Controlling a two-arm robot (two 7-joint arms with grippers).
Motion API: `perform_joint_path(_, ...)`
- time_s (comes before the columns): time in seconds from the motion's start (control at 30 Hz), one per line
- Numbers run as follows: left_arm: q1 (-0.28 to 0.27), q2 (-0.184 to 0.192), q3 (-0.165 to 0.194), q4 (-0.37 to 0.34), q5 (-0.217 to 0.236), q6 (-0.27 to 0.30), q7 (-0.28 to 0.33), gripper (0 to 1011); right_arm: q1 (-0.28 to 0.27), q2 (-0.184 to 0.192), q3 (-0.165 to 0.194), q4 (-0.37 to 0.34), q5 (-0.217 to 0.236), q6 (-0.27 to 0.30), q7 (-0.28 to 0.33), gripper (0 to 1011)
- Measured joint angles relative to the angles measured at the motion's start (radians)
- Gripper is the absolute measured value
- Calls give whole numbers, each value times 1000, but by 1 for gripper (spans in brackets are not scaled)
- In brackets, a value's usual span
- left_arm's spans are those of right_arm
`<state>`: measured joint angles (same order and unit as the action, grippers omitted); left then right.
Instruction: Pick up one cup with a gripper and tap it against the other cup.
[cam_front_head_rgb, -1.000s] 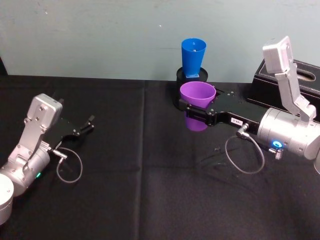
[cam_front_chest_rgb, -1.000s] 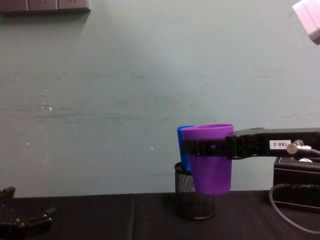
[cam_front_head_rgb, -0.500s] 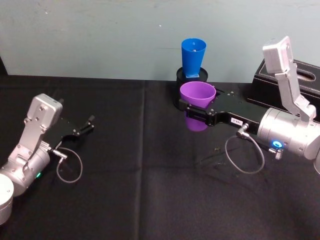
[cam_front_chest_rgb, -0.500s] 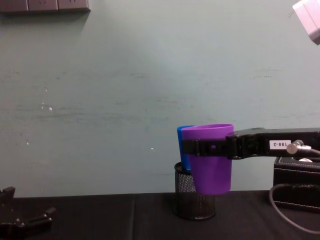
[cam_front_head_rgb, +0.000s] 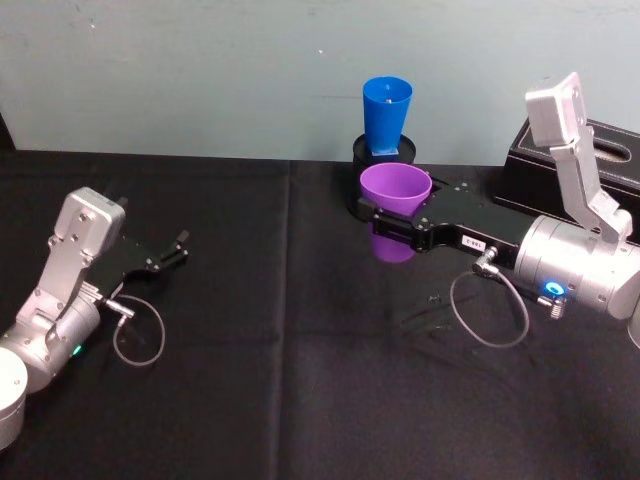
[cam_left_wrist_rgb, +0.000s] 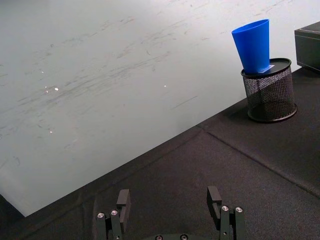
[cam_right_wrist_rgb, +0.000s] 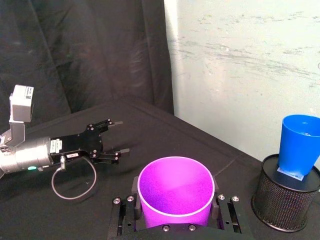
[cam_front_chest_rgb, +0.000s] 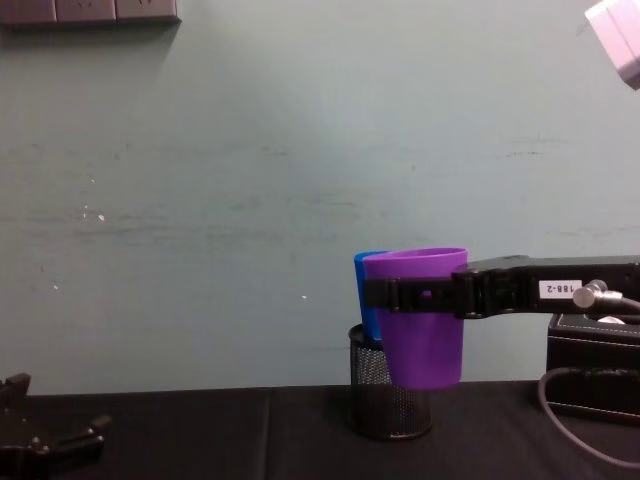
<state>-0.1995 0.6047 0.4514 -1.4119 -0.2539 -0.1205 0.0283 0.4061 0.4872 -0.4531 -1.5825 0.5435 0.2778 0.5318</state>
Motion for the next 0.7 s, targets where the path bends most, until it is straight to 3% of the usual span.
perform_joint_path(0.43, 0, 0, 0, 0, 0, 0, 0, 1005, 4, 2, -5, 4, 0, -4, 0, 741)
perform_joint_path(0.7, 0, 0, 0, 0, 0, 0, 0, 1005, 61, -15, -27, 91, 0, -46, -4, 741)
